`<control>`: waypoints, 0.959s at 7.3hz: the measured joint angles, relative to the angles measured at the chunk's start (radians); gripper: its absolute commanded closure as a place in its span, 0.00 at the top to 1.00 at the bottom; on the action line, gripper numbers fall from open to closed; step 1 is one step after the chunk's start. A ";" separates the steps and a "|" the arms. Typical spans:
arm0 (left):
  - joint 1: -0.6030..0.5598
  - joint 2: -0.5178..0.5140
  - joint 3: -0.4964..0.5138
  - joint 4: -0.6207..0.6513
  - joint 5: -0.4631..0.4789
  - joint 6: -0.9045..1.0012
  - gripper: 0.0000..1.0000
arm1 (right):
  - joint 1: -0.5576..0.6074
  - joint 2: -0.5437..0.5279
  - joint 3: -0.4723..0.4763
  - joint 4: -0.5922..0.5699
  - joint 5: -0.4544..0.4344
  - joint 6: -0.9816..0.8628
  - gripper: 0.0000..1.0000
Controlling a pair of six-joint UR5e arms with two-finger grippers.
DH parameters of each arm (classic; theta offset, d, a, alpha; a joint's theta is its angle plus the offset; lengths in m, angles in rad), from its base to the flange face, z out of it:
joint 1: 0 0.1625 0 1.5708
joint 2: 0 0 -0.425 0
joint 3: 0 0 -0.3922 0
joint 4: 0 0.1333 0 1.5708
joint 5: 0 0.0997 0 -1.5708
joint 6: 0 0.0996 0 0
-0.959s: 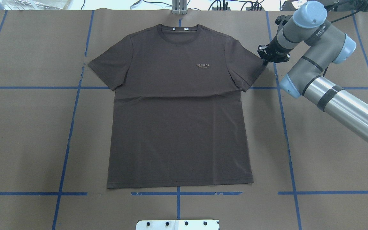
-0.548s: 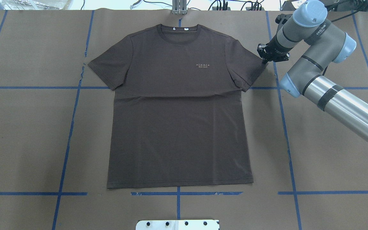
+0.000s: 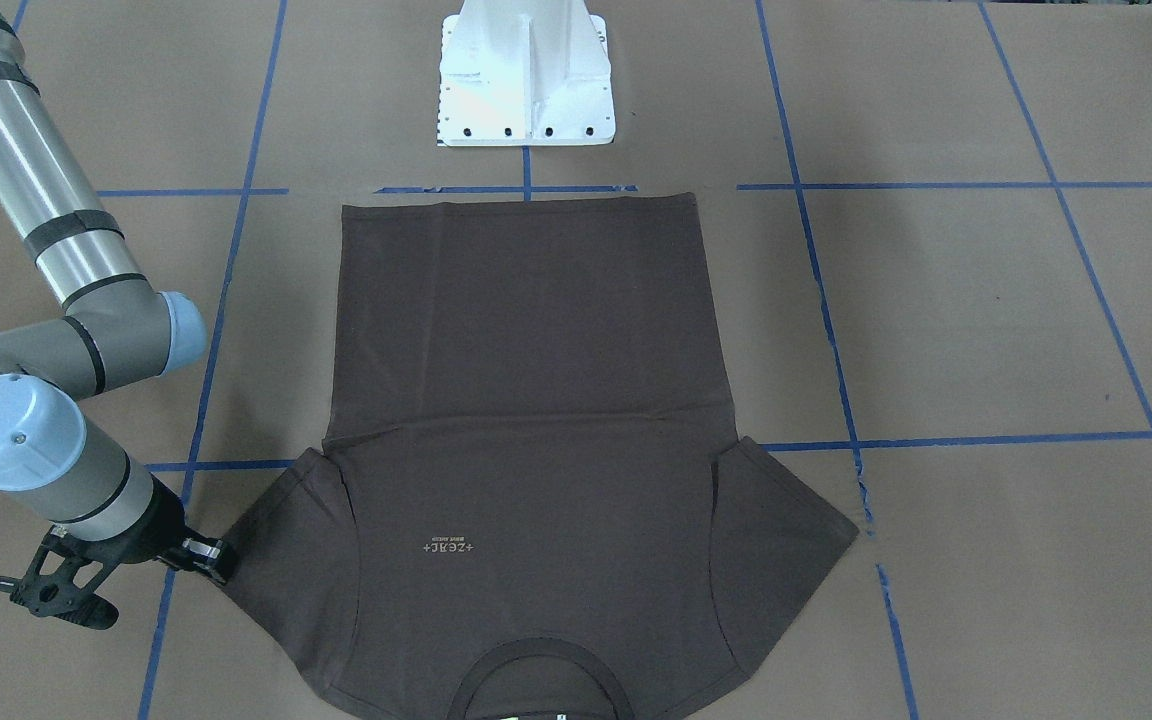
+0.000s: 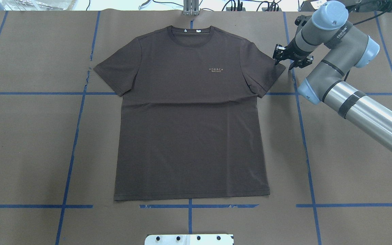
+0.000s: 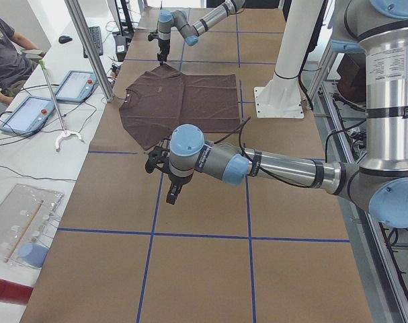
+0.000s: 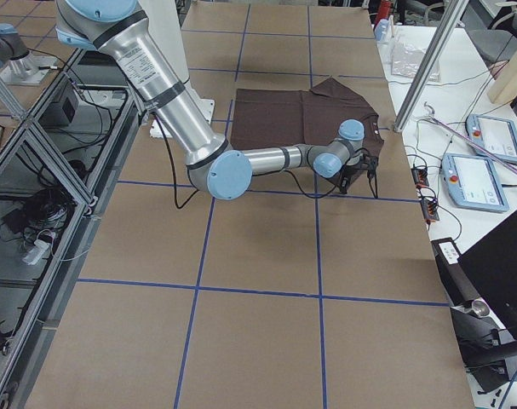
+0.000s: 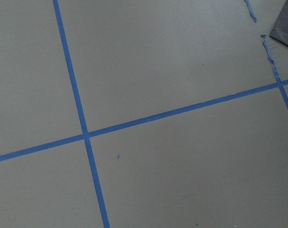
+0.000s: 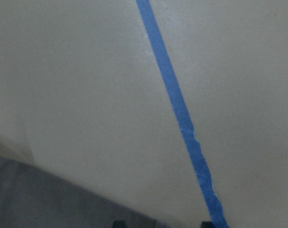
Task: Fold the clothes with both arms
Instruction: 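Move the right gripper over the sleeve nearest it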
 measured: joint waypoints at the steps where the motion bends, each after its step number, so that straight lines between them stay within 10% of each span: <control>1: 0.000 0.001 0.001 0.000 0.000 0.000 1.00 | -0.001 0.000 0.000 0.000 -0.001 0.001 0.12; 7: -0.001 0.002 -0.001 0.001 -0.001 0.001 1.00 | -0.007 0.013 0.019 0.000 -0.004 0.046 0.00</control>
